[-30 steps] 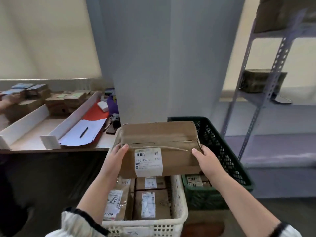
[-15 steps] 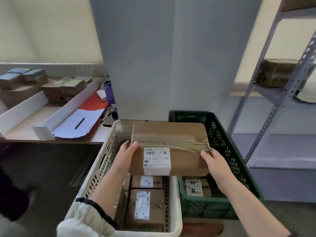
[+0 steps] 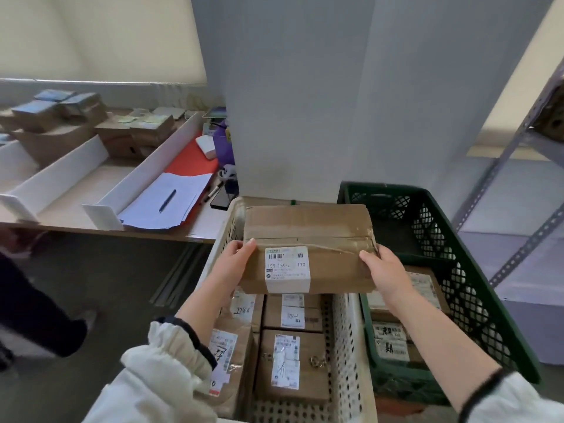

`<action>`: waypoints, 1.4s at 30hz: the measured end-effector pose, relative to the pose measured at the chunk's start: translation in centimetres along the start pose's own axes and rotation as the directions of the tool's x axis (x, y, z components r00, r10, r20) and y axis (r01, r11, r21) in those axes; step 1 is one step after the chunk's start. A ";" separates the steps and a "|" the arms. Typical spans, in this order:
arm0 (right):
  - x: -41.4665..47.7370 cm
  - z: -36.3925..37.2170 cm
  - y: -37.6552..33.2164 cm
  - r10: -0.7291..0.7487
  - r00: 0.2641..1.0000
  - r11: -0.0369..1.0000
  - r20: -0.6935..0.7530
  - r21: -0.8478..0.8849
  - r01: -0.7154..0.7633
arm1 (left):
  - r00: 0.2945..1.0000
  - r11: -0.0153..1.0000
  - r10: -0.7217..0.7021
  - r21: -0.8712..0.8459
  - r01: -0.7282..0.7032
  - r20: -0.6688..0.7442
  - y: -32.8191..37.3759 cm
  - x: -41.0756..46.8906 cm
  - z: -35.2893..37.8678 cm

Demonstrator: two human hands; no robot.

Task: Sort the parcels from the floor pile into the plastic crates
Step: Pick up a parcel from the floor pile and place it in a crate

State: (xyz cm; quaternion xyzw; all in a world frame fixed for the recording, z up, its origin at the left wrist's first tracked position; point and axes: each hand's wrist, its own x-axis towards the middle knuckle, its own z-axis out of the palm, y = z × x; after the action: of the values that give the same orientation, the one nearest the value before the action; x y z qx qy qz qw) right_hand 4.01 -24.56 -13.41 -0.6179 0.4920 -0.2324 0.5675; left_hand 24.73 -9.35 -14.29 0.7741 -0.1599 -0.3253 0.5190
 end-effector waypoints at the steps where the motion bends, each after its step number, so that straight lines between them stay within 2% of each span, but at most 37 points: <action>1: 1.0 0.9 -0.7 -0.020 1.000 1.000 -0.004 0.008 0.020 | 1.000 1.000 0.010 0.004 -0.010 -0.010 0.4 1.0 -0.6; 5: 5.3 4.2 -1.4 -0.039 0.999 0.999 -0.030 0.009 0.039 | 0.999 0.998 0.042 -0.041 -0.044 -0.033 0.9 6.2 -2.3; 11: 11.8 8.7 3.2 0.134 0.990 0.990 0.034 -0.056 -0.132 | 0.999 1.000 -0.015 -0.004 0.015 -0.046 -2.9 13.2 -0.9; 14: 15.0 10.5 7.5 0.292 0.955 0.955 0.046 -0.077 -0.288 | 0.995 0.995 -0.097 0.032 0.097 -0.016 -7.8 14.8 0.9; 17: 16.9 12.0 11.6 0.443 0.891 0.895 0.103 -0.115 -0.432 | 0.985 0.981 -0.170 0.097 0.171 -0.016 -12.0 15.9 2.1; 21: 18.1 13.5 16.2 0.507 0.846 0.860 0.163 -0.157 -0.485 | 0.973 0.945 -0.228 0.231 0.232 -0.044 -15.9 17.5 2.1; 25: 18.4 14.9 19.6 0.538 0.822 0.843 0.190 -0.156 -0.515 | 0.958 0.871 -0.248 0.399 0.286 -0.144 -19.2 18.2 2.1; 30: 21.3 16.7 29.5 0.623 0.751 0.781 0.220 -0.229 -0.581 | 0.948 0.820 -0.201 0.487 0.300 -0.247 -21.0 18.4 2.4; 32: 20.1 17.3 28.1 0.645 0.733 0.762 0.214 -0.243 -0.600 | 0.947 0.789 -0.174 0.537 0.298 -0.270 -21.1 18.2 2.3; 38: 17.8 18.6 24.4 0.665 0.701 0.747 0.258 -0.230 -0.624 | 0.973 0.552 0.040 0.817 0.170 -0.229 -20.7 16.5 2.2; 42: 17.2 19.0 23.8 0.651 0.721 0.758 0.236 -0.248 -0.603 | 0.989 0.458 0.050 0.883 0.103 -0.141 -21.2 15.7 2.3</action>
State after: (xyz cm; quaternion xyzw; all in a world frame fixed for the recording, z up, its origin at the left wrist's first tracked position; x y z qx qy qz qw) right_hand 18.86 -27.52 -44.89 -0.4842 0.5940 0.1118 0.6327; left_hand 32.82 -11.47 -39.37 0.9550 -0.2550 -0.1447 0.0452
